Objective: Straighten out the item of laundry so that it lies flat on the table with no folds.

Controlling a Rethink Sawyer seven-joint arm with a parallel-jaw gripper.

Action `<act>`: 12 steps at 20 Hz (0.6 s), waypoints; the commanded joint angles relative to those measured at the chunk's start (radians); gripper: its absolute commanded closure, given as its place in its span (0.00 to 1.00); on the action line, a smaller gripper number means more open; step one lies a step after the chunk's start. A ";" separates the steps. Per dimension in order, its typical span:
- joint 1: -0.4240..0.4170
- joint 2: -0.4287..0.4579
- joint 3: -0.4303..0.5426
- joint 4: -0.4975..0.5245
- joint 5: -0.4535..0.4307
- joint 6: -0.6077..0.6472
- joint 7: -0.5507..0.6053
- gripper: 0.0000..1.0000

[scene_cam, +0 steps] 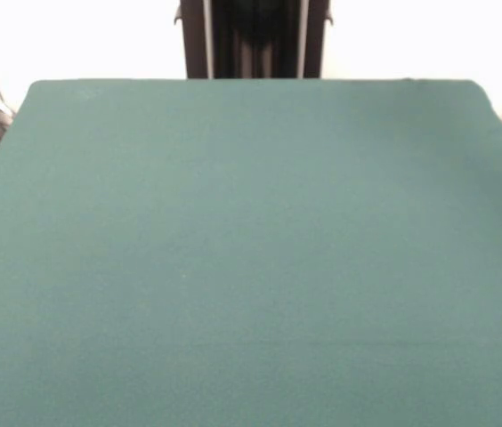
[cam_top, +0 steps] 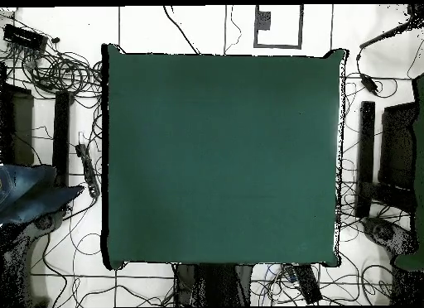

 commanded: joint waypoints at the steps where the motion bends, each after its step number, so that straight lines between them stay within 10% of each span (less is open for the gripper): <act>1: -0.084 0.017 -0.101 -0.065 0.079 -0.026 0.107 1.00; 12: -0.236 0.128 -0.367 -0.166 0.338 -0.121 -0.012 1.00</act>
